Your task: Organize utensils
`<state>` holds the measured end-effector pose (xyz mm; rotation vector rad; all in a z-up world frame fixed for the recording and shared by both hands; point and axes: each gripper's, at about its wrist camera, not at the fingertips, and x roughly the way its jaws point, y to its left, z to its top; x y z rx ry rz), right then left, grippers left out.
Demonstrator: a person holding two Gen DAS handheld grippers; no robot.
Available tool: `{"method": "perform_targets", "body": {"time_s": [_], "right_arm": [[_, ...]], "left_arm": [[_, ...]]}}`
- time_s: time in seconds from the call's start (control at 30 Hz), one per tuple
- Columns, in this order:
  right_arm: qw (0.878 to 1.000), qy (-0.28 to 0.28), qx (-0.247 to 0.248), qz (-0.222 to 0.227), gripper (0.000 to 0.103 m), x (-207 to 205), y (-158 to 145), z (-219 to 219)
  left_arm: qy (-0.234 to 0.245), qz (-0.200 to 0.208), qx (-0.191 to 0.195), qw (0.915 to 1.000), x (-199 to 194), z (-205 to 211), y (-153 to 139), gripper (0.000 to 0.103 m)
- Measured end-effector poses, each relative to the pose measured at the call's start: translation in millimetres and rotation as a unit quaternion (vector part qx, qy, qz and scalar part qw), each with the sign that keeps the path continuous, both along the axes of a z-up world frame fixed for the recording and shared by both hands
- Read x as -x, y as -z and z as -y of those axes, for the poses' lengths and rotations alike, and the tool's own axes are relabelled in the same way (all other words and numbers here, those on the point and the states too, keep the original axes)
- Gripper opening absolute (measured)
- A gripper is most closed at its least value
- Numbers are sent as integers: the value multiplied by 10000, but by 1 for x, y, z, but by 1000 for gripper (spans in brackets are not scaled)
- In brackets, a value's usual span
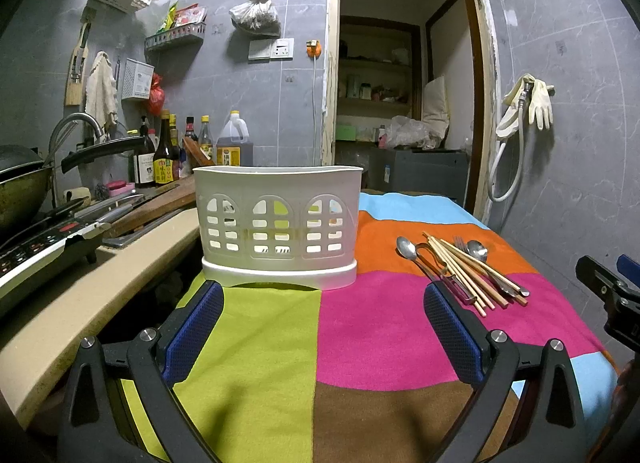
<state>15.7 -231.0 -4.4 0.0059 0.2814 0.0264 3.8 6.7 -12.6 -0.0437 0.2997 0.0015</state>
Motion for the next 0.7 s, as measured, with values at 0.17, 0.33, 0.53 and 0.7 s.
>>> {"method": "perform_targets", "body": {"time_s": [0.17,0.33,0.53,0.7], "right_arm": [[10000,-7,5,6,103,0,2,-1],[10000,-68,-19,40,103,-7,1,1],[9996,-90,172,187,103,-22,-11,4],[9991,-70,361,195,103,-47,-23,10]], "left_arm": [[20,-25,-16,10000,-8,0,-1,98],[142,-120,64,9998,-19,-1,-9,98],[314,-156,18,9994,-39,4,-24,98],[544,-347,133,9978,-66,11,-37,98]]}}
